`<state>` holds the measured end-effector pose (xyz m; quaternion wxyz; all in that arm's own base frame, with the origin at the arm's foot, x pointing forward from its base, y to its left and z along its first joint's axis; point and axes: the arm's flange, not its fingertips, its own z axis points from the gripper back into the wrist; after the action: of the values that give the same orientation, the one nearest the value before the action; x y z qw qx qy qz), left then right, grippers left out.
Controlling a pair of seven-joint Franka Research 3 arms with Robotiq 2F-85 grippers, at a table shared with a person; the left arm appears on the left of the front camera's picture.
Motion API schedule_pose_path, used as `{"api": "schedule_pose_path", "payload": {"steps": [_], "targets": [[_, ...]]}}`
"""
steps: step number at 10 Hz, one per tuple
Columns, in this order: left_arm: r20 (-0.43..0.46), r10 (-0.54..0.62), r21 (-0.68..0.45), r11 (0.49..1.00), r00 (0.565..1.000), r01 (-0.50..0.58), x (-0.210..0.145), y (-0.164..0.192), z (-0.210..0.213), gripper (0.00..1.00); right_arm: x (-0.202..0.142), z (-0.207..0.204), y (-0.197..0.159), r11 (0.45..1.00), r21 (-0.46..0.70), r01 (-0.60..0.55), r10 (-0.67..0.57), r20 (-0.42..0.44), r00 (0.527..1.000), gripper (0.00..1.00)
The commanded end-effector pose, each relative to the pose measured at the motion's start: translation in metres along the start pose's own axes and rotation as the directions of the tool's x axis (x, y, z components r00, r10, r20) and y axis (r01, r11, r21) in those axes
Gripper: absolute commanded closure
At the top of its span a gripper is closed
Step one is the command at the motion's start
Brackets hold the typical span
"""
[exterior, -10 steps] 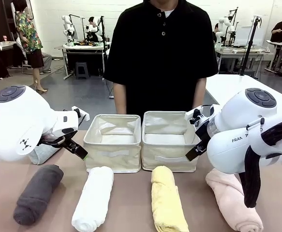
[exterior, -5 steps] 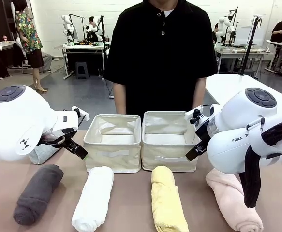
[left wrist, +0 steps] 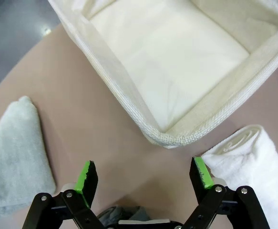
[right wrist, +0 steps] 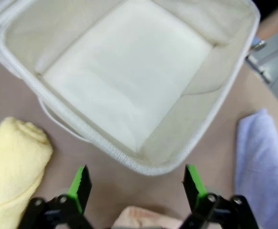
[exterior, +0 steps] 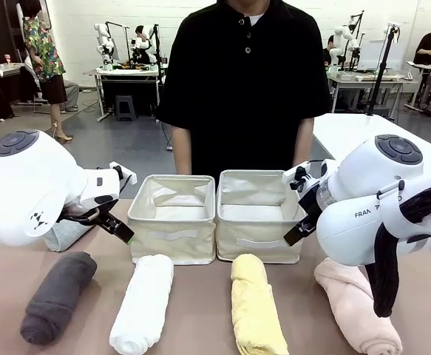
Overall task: Sort the towels based on their folding style.
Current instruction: Pick up one triangle-folded towel and place it in the left Fabric basket.
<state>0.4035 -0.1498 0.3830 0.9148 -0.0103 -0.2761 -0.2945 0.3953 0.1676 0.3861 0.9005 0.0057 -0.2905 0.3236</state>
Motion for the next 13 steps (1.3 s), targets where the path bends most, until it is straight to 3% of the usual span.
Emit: {"api": "schedule_pose_path", "payload": {"steps": [1, 3, 5, 6, 7, 8, 13], "targets": [[0.079, -0.033, 0.074, 0.997, 0.996, 0.027, 0.026, 0.008, 0.088, 0.0, 0.026, 0.094, 0.011, 0.992, -0.126, -0.01, 0.024, 0.11, 0.994, 0.0], [0.14, -0.114, 0.125, 0.987, 0.984, 0.096, 0.057, 0.004, 0.182, 0.0, 0.055, 0.195, 0.023, 0.98, -0.2, -0.007, 0.043, 0.178, 0.983, 0.0], [0.217, -0.143, 0.213, 0.972, 0.966, 0.096, 0.082, -0.009, 0.265, 0.0, 0.074, 0.283, 0.042, 0.958, -0.287, 0.014, 0.062, 0.253, 0.966, 0.0], [0.239, -0.156, 0.254, 0.963, 0.959, 0.093, 0.086, -0.013, 0.289, 0.0, 0.075, 0.309, 0.051, 0.947, -0.319, 0.03, 0.069, 0.294, 0.953, 0.0], [0.268, -0.155, 0.273, 0.959, 0.951, 0.079, 0.084, -0.015, 0.304, 0.0, 0.072, 0.315, 0.054, 0.937, -0.349, 0.032, 0.081, 0.306, 0.949, 0.0], [0.249, -0.15, 0.208, 0.973, 0.957, 0.099, 0.078, -0.013, 0.294, 0.0, 0.067, 0.314, 0.048, 0.962, -0.274, 0.005, 0.08, 0.297, 0.952, 0.0], [0.233, -0.154, 0.214, 0.971, 0.96, 0.104, 0.078, -0.013, 0.294, 0.0, 0.067, 0.316, 0.05, 0.959, -0.284, 0.009, 0.075, 0.283, 0.956, 0.0]]}}
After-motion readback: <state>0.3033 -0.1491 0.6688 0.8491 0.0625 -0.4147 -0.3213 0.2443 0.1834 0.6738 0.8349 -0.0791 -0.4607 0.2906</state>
